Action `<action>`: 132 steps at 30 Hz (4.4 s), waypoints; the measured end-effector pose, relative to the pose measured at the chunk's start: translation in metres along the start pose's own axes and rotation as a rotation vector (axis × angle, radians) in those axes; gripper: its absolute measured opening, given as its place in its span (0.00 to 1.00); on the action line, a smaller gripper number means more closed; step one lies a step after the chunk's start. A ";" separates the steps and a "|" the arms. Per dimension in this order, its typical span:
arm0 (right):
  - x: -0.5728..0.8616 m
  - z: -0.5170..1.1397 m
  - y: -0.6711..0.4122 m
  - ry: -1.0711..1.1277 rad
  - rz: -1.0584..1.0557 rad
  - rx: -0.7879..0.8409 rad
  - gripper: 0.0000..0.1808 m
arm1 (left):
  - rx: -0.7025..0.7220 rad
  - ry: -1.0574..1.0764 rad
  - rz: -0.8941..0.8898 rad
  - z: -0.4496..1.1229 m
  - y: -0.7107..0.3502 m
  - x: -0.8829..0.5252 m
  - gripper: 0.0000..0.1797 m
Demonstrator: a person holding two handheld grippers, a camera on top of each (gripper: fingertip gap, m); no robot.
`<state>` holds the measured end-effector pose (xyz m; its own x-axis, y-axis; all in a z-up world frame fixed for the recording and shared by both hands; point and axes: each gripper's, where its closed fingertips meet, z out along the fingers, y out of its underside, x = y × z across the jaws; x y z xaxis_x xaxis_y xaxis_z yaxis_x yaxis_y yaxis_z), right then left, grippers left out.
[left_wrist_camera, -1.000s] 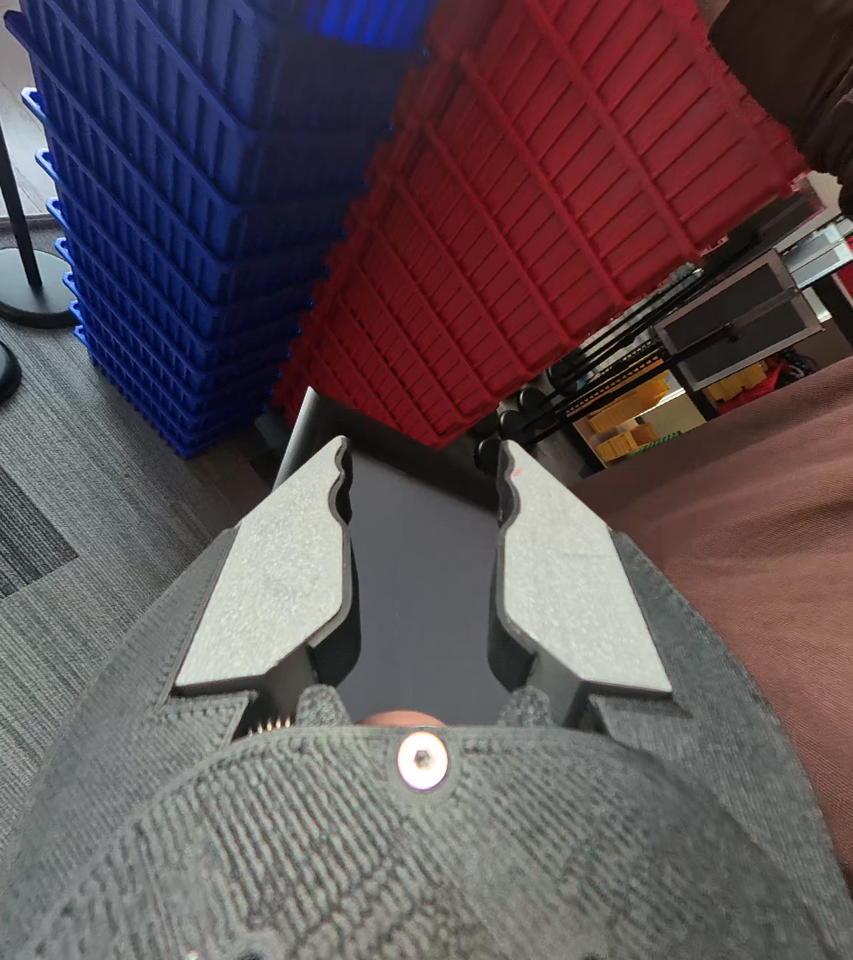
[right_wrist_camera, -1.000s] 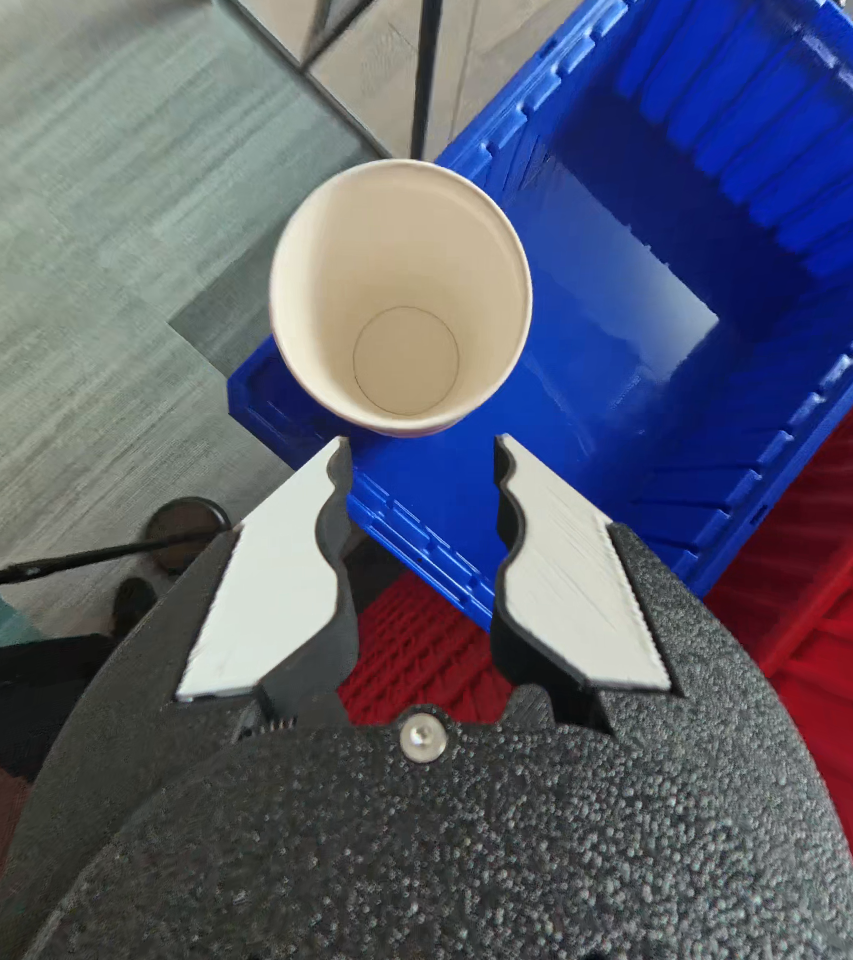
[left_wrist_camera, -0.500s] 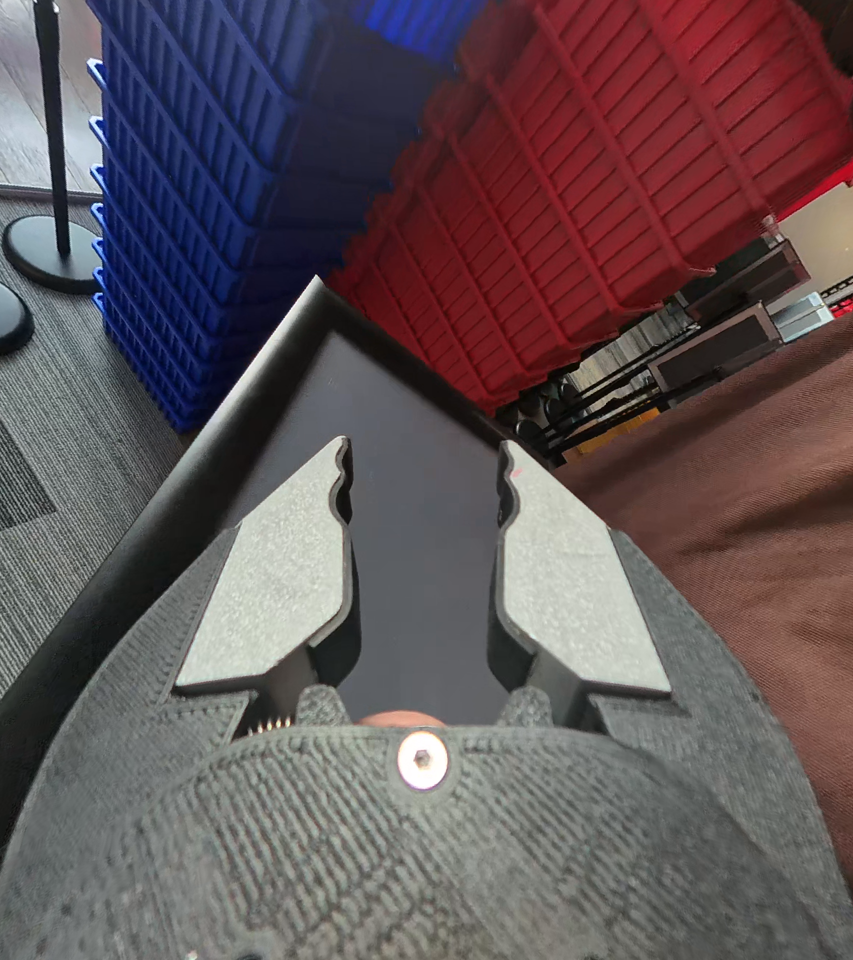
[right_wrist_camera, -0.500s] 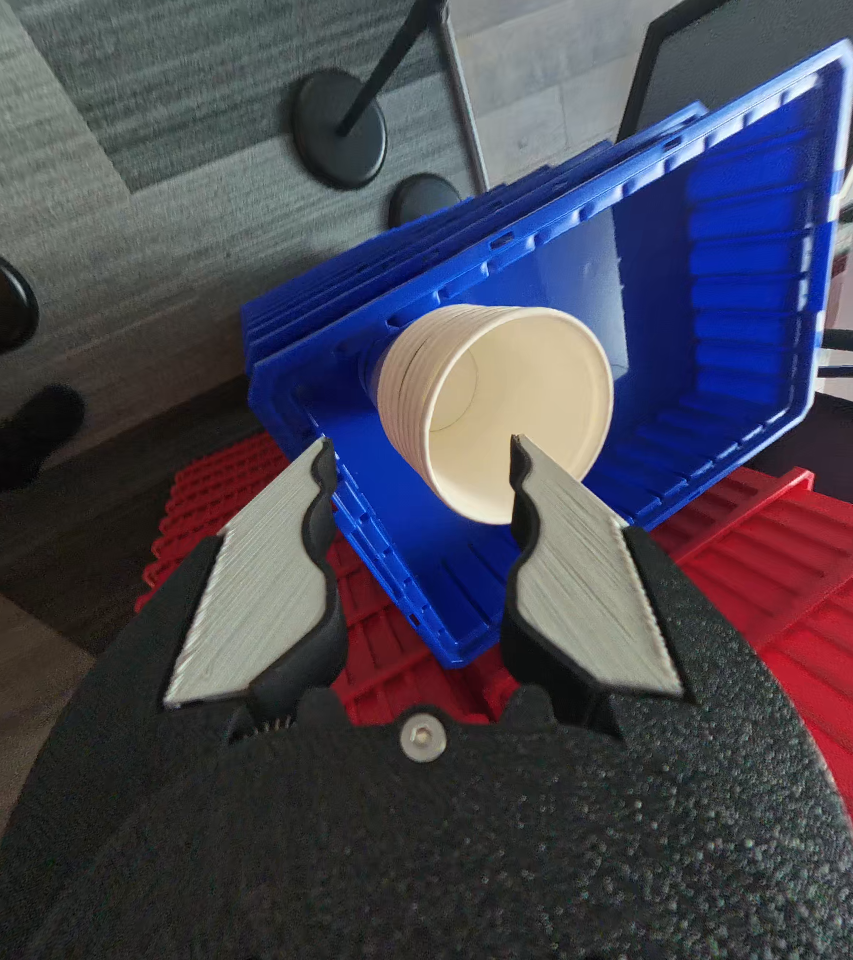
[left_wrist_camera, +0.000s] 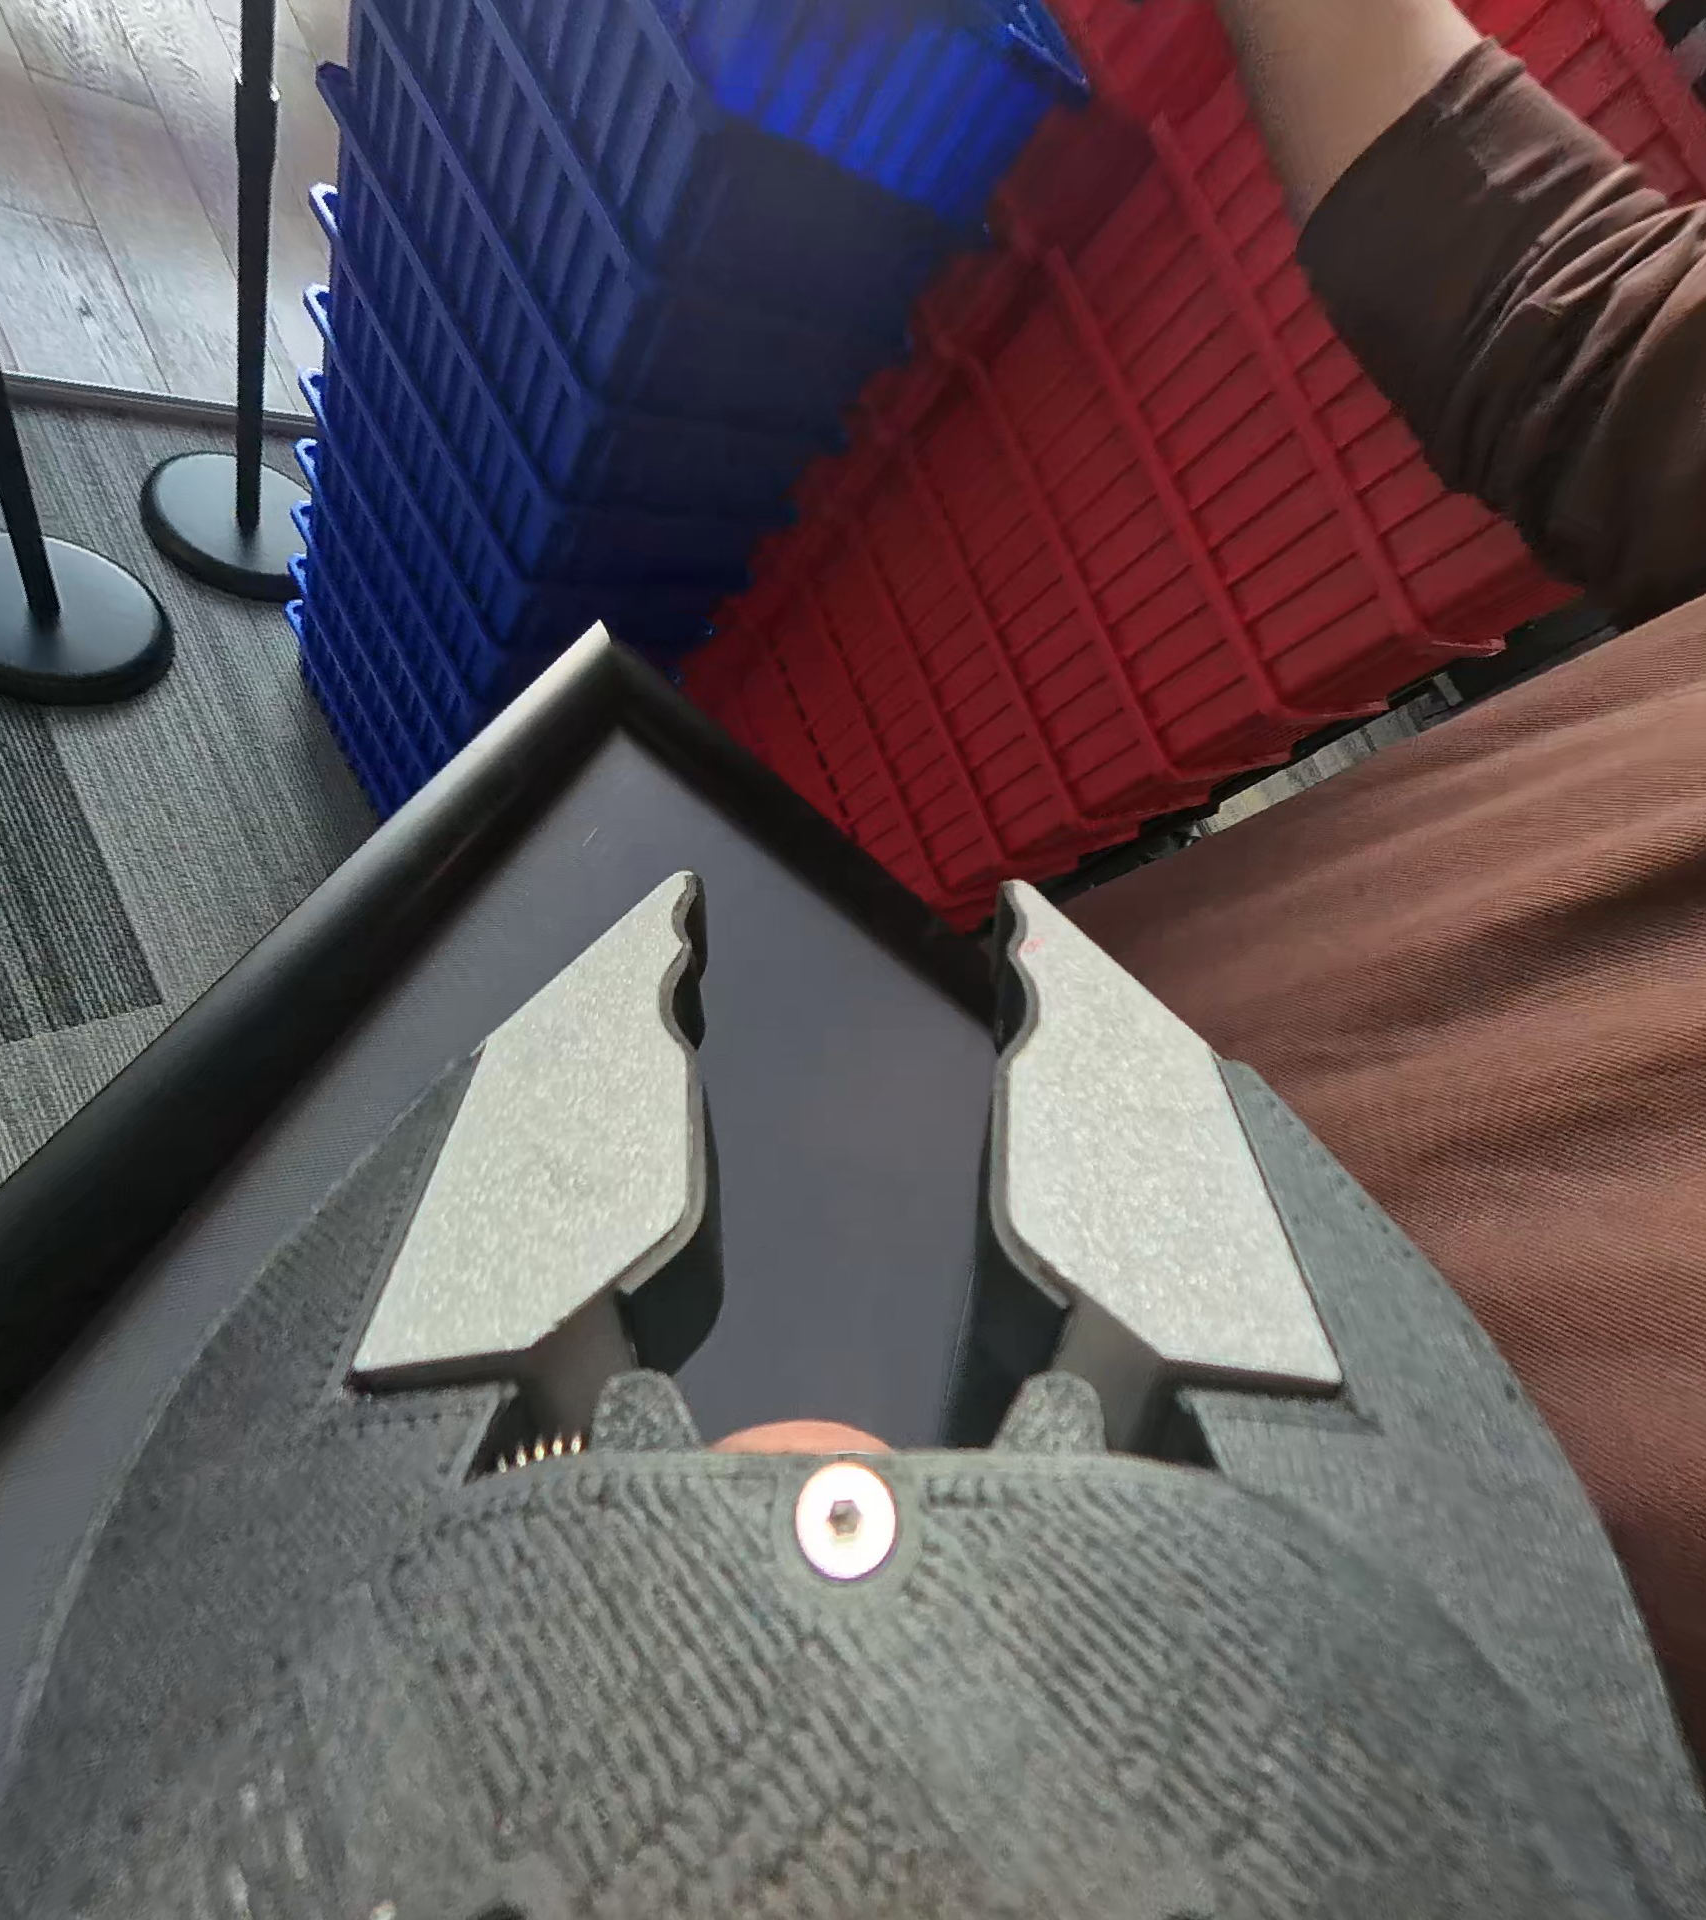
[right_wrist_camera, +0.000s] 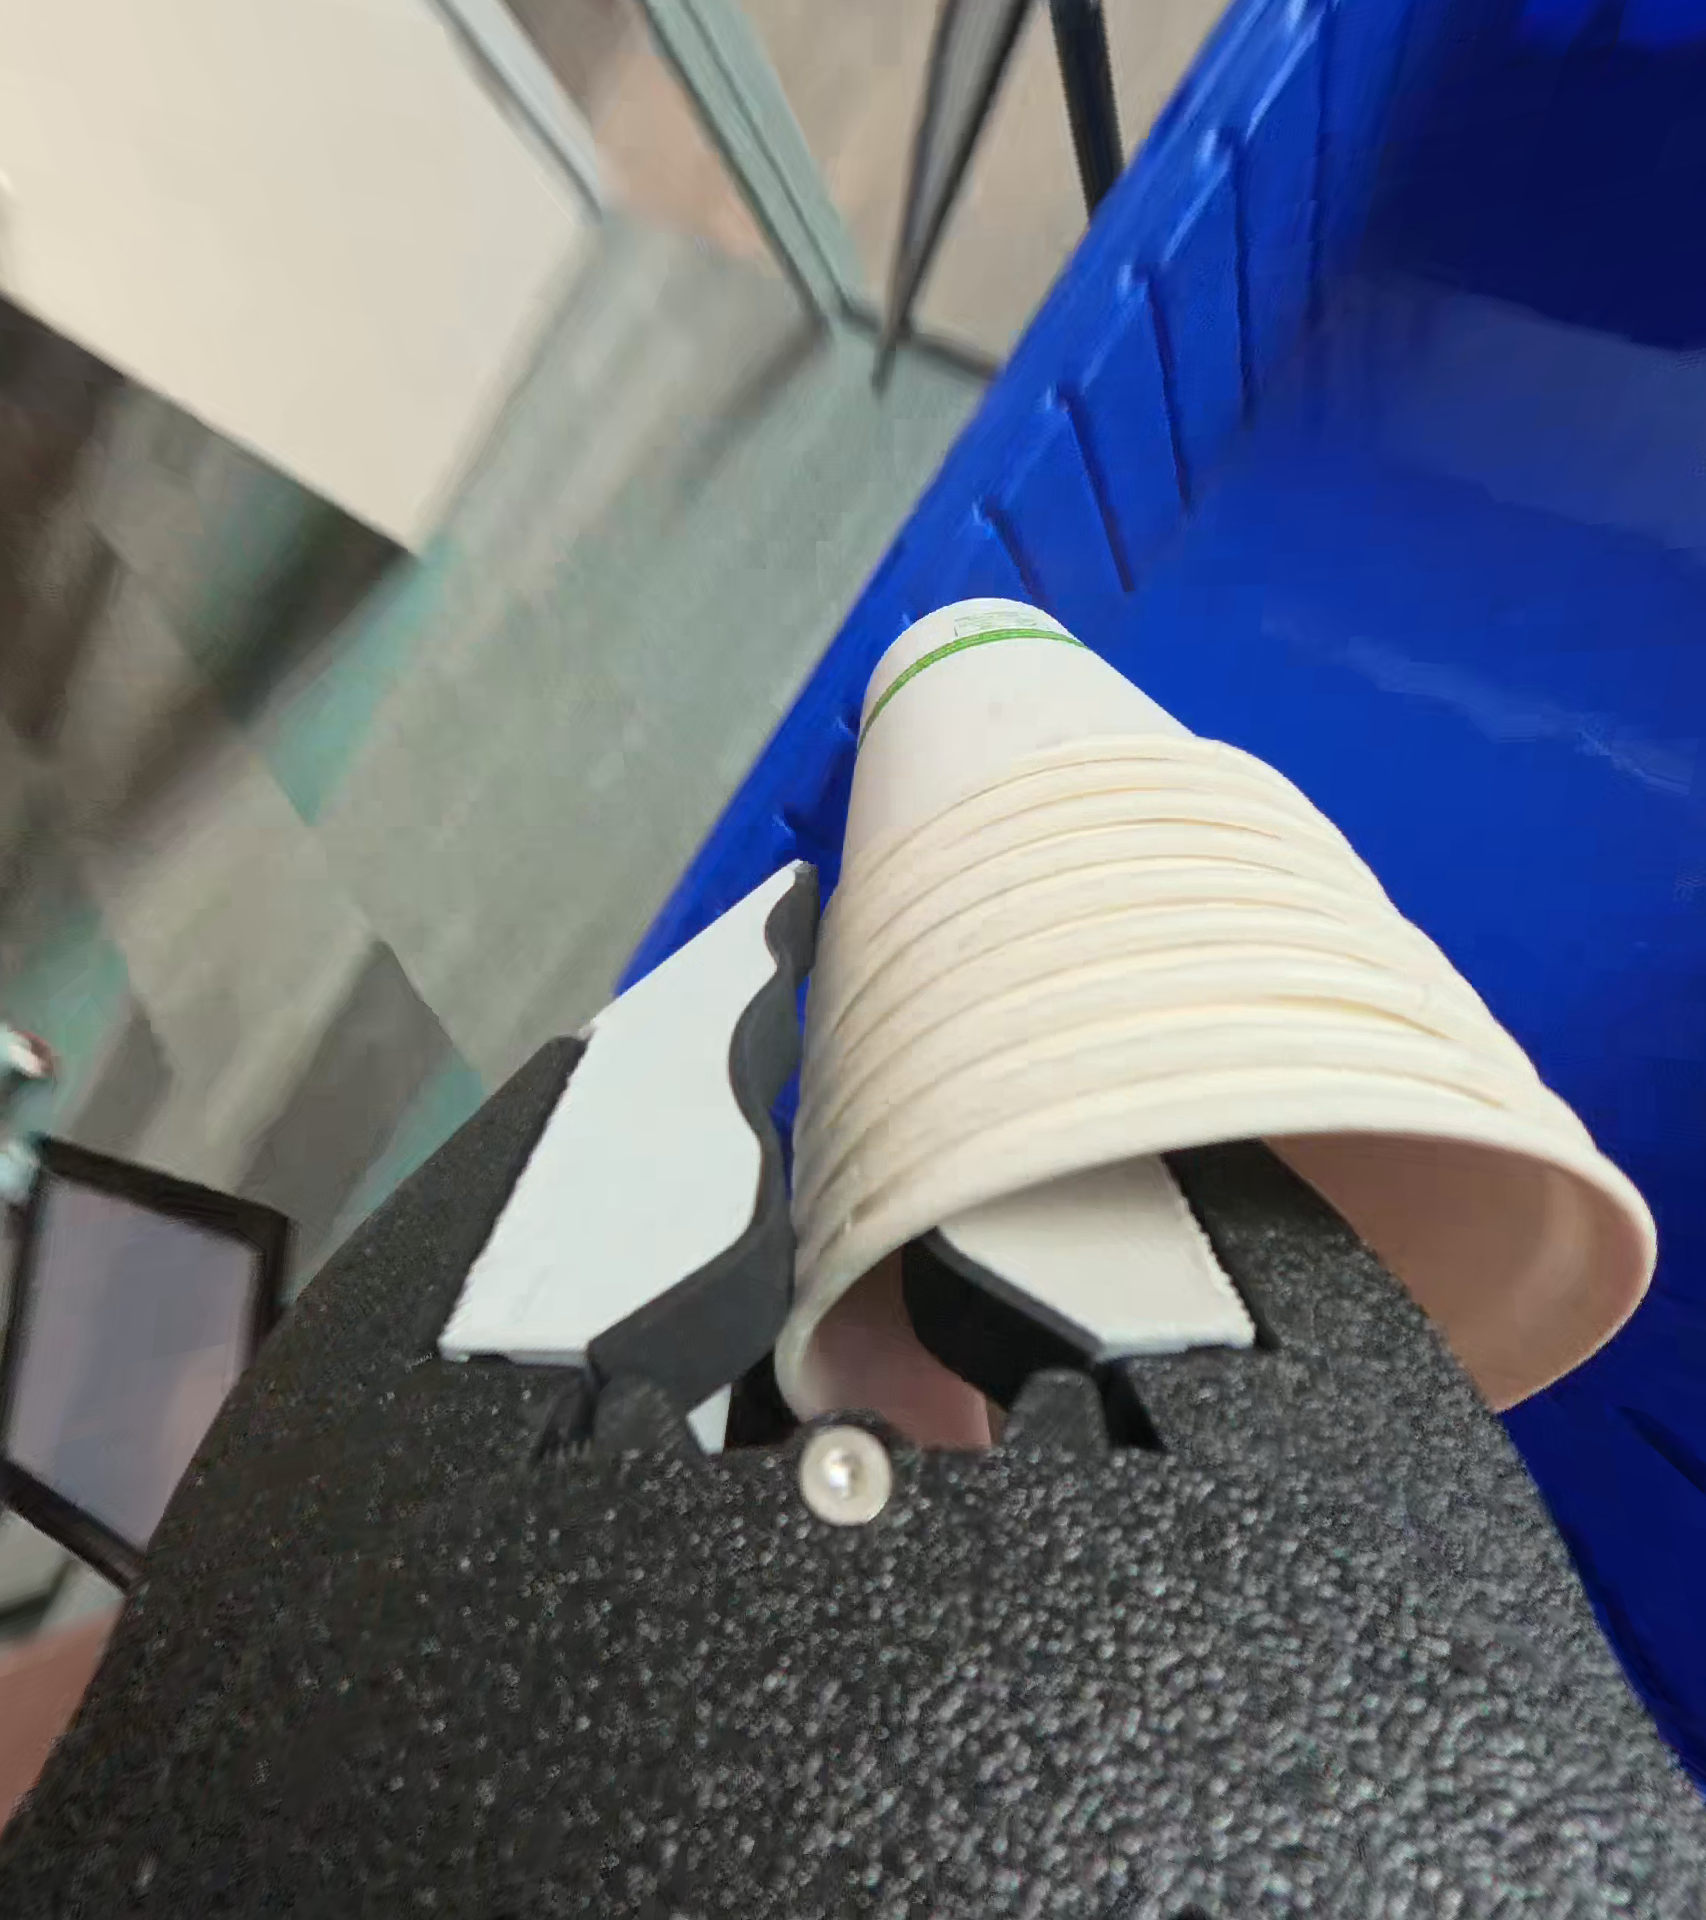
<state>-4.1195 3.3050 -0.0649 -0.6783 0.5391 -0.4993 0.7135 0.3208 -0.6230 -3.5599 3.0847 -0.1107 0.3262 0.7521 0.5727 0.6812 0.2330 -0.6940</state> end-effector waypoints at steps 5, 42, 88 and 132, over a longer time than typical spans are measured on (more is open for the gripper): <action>-0.088 -0.081 -0.025 -0.468 -0.031 0.481 0.05 | 0.011 -0.076 -0.013 -0.027 0.002 -0.010 0.30; -0.553 0.050 0.377 -0.294 -1.647 -0.673 0.31 | 0.240 -0.057 -0.247 -0.159 0.129 -0.099 0.32; -0.473 -0.028 0.484 -0.523 -0.451 -0.037 0.50 | 0.386 -0.522 -0.015 -0.081 0.159 0.102 0.68; -0.473 0.096 0.412 -0.479 -1.004 -0.134 0.54 | -0.163 -0.460 0.455 -0.064 0.099 -0.011 0.62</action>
<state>-3.5213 3.1077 -0.1431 -0.9339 -0.3576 -0.0056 -0.2014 0.5387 -0.8180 -3.4541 3.0598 -0.1583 0.3163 0.9481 -0.0312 0.6442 -0.2388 -0.7266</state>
